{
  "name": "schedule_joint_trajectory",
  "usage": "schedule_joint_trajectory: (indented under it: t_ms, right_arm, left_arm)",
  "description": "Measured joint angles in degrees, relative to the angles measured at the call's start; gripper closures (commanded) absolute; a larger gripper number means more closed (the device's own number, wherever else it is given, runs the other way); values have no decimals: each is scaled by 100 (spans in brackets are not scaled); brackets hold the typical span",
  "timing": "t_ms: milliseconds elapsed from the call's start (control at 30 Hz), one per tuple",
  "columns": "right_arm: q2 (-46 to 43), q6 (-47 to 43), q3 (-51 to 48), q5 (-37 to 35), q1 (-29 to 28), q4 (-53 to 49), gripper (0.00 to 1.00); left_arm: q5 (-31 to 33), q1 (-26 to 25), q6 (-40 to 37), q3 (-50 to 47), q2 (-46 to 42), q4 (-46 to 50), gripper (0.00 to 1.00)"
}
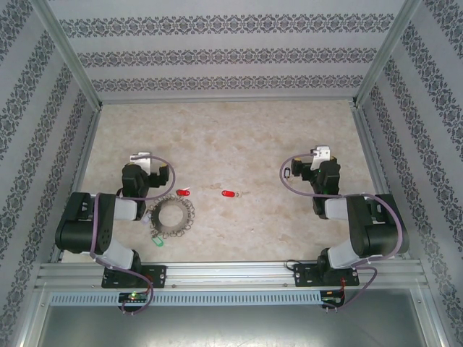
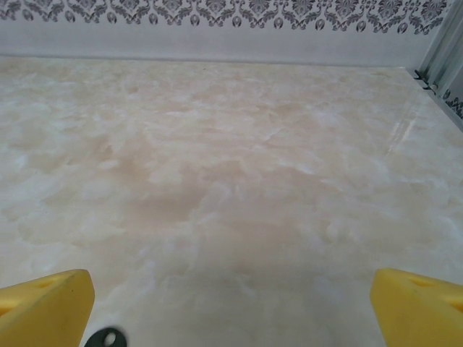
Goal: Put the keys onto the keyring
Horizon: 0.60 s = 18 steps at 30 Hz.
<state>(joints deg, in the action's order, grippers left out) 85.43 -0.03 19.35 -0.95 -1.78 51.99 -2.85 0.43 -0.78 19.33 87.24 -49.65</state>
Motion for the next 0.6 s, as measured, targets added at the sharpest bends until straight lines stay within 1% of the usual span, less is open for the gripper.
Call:
schedule_joint_trajectory:
  t_ms: [67, 133, 167, 200, 267, 367, 467, 533, 600]
  right_arm:
    - [-133, -24, -37, 2, -26, -131, 2]
    - [-470, -7, 28, -35, -44, -560, 2]
    - [-658, 55, 118, -114, -68, -846, 2]
    - [-909, 201, 310, -280, -111, -1408, 2]
    - [-1377, 481, 717, -485, -195, -2216, 2]
    - [-2177, 1097, 1108, -472, -262, -3143, 2]
    - [-2765, 1720, 1196, 118, -203, -3674, 2]
    - [-2761, 2221, 1285, 846, -85, -3960, 2]
    - [-2535, 2730, 1394, 1523, 2, -4131, 2]
  left_arm:
    - [22, 0, 2, -83, -236, 39, 1]
    - [52, 0, 7, -81, -597, 245, 1]
    - [63, 0, 20, -68, -813, 376, 1]
    - [101, 0, 48, -20, -1078, 638, 1]
    - [149, 4, 131, 105, -1700, 1174, 1]
    - [188, 4, 345, 319, -2645, 1869, 1]
    - [334, 4, 750, 708, -3239, 2741, 1]
    - [544, 4, 1338, 1215, -3351, 3707, 1]
    - [708, 4, 1843, 1644, -3316, 4524, 1]
